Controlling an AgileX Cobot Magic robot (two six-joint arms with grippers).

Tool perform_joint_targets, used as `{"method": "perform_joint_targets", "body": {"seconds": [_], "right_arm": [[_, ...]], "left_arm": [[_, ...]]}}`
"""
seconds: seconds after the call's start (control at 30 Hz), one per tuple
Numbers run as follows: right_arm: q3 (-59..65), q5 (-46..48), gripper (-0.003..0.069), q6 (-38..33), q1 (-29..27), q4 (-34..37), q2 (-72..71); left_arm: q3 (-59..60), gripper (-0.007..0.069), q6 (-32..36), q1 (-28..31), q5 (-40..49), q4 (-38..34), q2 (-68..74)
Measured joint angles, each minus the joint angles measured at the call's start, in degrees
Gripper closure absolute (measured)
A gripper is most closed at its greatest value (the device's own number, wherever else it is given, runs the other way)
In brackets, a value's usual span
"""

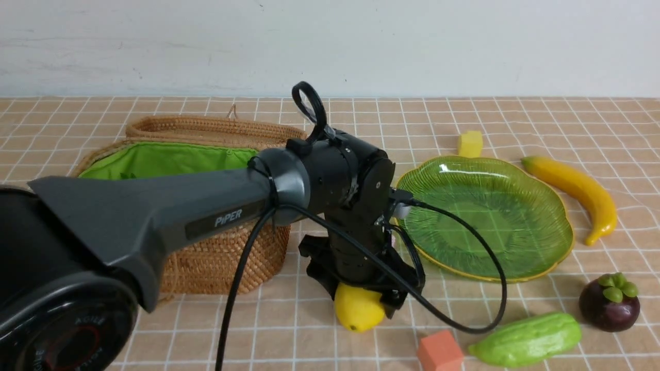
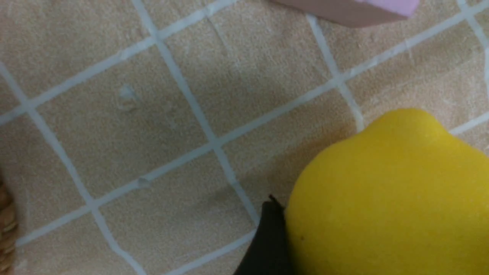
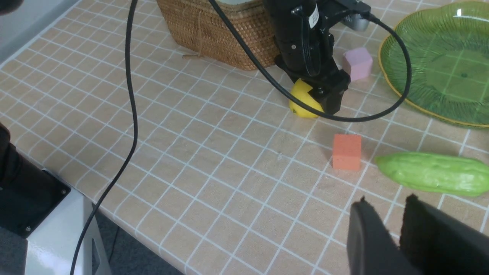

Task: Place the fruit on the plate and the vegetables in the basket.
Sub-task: Grab a lemon with your left arm and place it on the plate on the right, then take a chayote with your right arm and place it on the basket on the left.

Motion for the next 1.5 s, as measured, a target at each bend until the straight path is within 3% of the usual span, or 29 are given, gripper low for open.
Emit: {"method": "perform_joint_targets", "body": {"seconds": [0.23, 0.33, 0.47, 0.5, 0.6, 0.8, 0.9, 1.13, 1.3, 1.5], "right_arm": [[0.0, 0.0, 0.0497, 0.0, 0.0, -0.79, 0.0], [0.0, 0.0, 0.0497, 0.97, 0.0, -5.43, 0.0], [0.0, -1.21, 0.0494, 5.33, 0.0, -13.26, 0.14], [0.0, -2.65, 0.0493, 6.76, 0.0, -14.97, 0.28], [0.0, -4.88, 0.0489, 8.23, 0.0, -15.62, 1.0], [0.0, -5.47, 0.0484, 8.75, 0.0, -14.97, 1.62], [0.0, -4.99, 0.0484, 8.75, 0.0, -14.47, 1.73], [0.0, -4.59, 0.0485, 9.91, 0.0, -14.44, 2.1], [0.0, -2.3, 0.0485, 10.37, 0.0, -14.44, 5.09], [0.06, -0.02, 0.0482, 9.94, 0.0, -14.44, 10.98]], "left_arm": [[-0.05, 0.004, 0.0, 0.0, 1.12, 2.62, -0.55], [-1.26, 0.004, 1.59, -0.23, 4.03, 3.53, -2.83], [-6.5, 0.004, 11.72, -2.46, 2.56, 2.44, -6.73], [-9.2, 0.004, 16.31, -3.73, -1.14, 0.92, -7.1], [-13.71, 0.004, 21.8, -5.2, -10.1, -2.73, -4.74], [-17.31, 0.004, 23.38, -4.66, -24.54, -3.1, 3.28], [-17.34, -0.0023, 23.43, -4.33, -32.92, -2.23, 9.08], [-17.34, -0.0041, 23.65, -4.33, -37.6, 3.27, 11.45], [-17.34, 0.0012, 20.9, -4.28, -27.0, 1.98, 6.05], [-17.34, 0.02, 13.59, -4.28, -4.58, 2.16, -5.94]]}}
